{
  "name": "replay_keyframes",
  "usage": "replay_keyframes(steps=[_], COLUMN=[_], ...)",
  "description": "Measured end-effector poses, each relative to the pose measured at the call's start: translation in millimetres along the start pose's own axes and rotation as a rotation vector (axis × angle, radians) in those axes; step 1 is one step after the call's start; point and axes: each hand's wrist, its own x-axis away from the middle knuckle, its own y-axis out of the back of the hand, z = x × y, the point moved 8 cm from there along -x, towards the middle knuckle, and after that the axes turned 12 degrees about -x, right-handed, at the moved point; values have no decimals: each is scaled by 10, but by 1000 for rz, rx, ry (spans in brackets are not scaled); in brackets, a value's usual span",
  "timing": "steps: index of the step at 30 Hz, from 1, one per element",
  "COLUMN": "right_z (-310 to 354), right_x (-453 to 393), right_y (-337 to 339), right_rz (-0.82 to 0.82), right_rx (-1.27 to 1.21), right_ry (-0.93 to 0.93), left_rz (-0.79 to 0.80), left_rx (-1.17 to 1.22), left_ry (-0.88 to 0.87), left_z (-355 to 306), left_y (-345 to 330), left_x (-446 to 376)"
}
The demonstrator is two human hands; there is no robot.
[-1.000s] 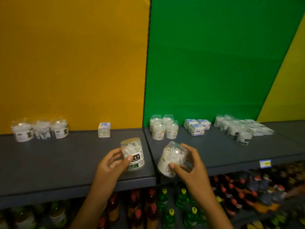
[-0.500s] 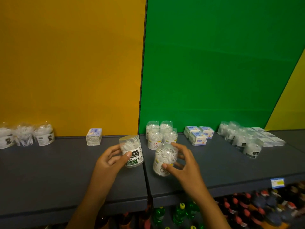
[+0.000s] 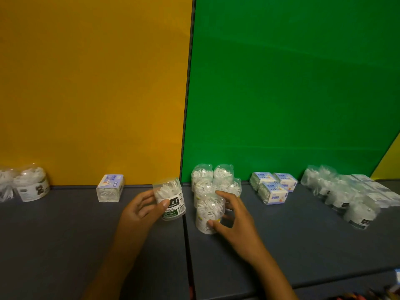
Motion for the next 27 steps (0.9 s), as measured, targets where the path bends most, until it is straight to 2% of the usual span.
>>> replay_keyframes(steps=[6, 10, 16, 22, 27], right_z=[-36, 61, 99, 176, 135], right_x=[-34, 32, 325, 749, 1108], right_y=[26, 331, 1164, 2057, 2773], right_rz=[55, 37, 42, 31, 19], right_rx=[58, 135, 424, 747, 843], right_ry=[20, 50, 1, -8, -41], left_rz=[-14, 8, 34, 131, 177], left_rx=[-29, -42, -4, -38, -37], left_ry=[-46, -90, -136, -217, -292], left_z=[-156, -343, -578, -881, -1084], left_y=[-160, -402, -1047, -1916, -2548], left_x=[-25, 52, 310, 691, 1132])
